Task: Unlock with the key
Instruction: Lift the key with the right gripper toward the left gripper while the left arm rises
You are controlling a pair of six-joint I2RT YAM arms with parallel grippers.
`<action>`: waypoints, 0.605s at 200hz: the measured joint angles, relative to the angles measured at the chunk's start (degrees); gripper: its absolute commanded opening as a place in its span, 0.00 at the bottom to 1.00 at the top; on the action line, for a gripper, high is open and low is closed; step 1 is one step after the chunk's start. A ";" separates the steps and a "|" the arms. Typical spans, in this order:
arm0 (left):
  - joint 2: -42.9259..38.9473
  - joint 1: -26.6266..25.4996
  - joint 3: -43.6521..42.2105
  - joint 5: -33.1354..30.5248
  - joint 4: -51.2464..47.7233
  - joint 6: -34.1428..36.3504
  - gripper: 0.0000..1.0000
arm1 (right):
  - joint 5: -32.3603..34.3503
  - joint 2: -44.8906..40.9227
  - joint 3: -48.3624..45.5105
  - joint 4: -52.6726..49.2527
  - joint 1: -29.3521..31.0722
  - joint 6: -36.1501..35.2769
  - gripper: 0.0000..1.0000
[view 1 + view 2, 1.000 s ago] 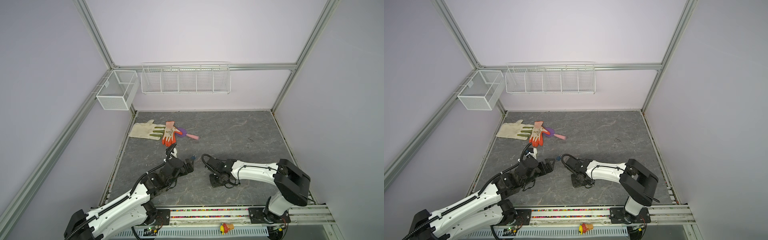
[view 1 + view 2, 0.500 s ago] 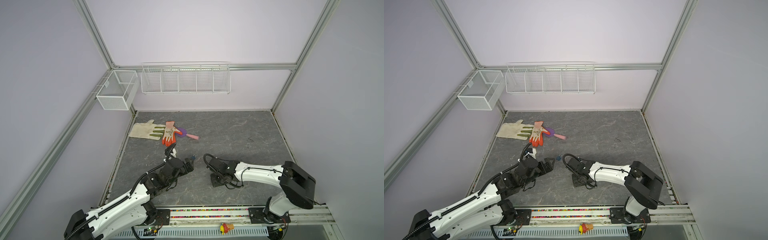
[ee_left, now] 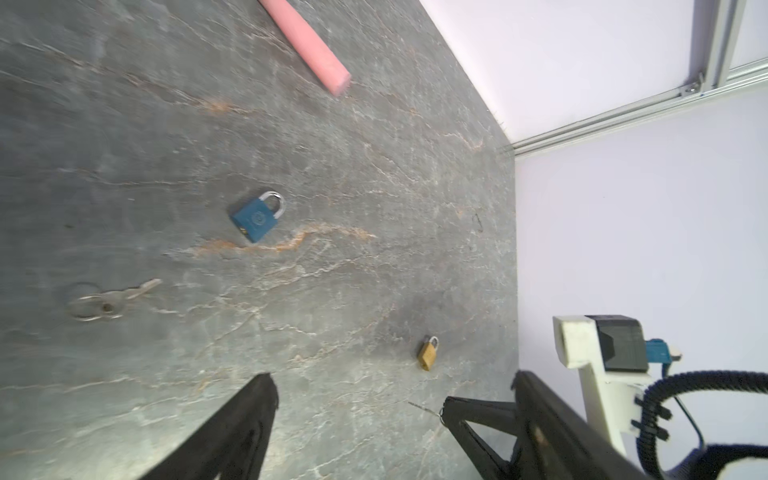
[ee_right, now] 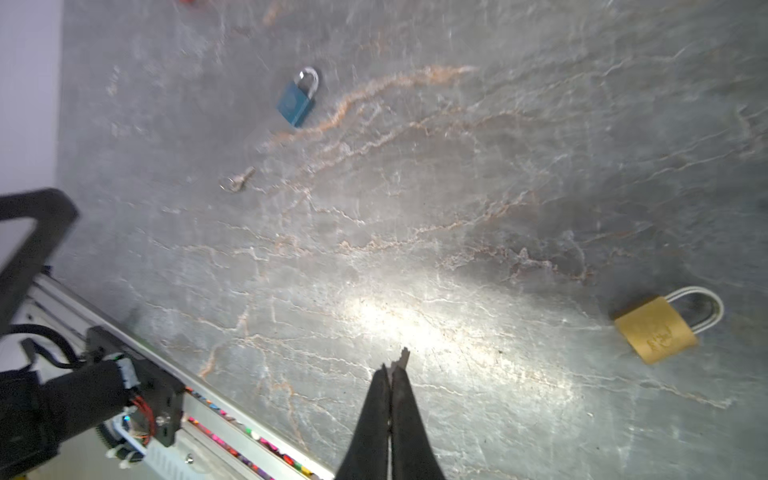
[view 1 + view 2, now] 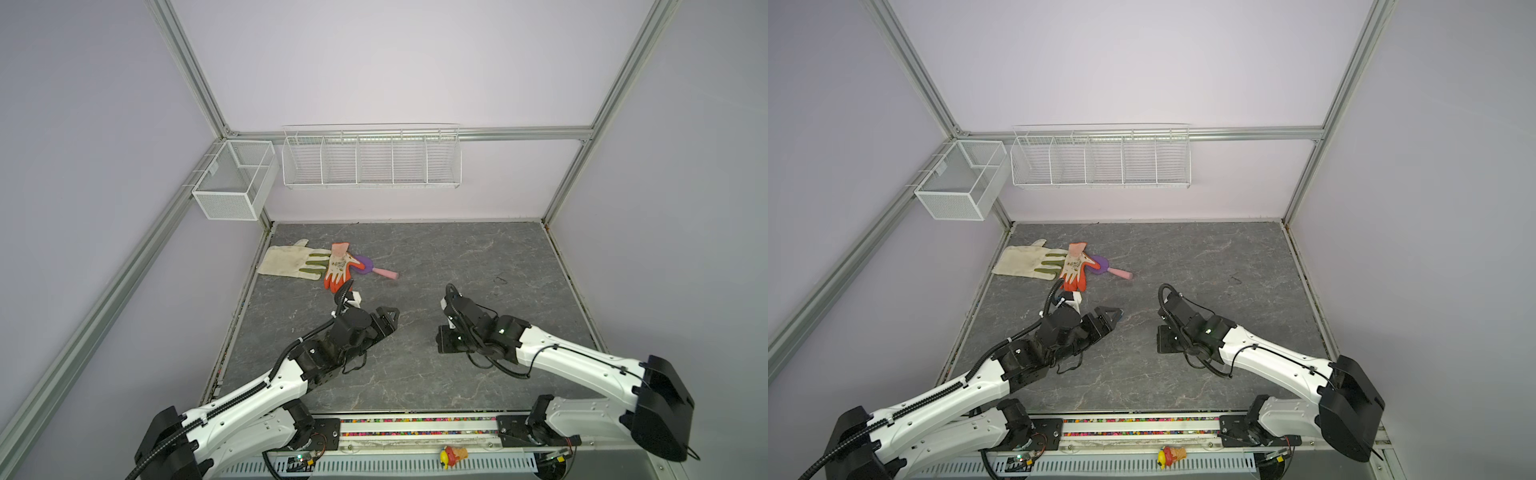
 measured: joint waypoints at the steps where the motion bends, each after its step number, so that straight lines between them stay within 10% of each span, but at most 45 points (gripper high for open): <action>1: 0.15 0.00 0.00 0.15 0.26 -0.24 0.86 | -0.07 -0.15 0.00 -0.02 -0.09 -0.02 0.06; 121: 13.29 -0.24 7.02 7.48 19.32 -16.63 0.86 | -1.75 -3.48 8.96 8.90 -3.08 -4.96 0.07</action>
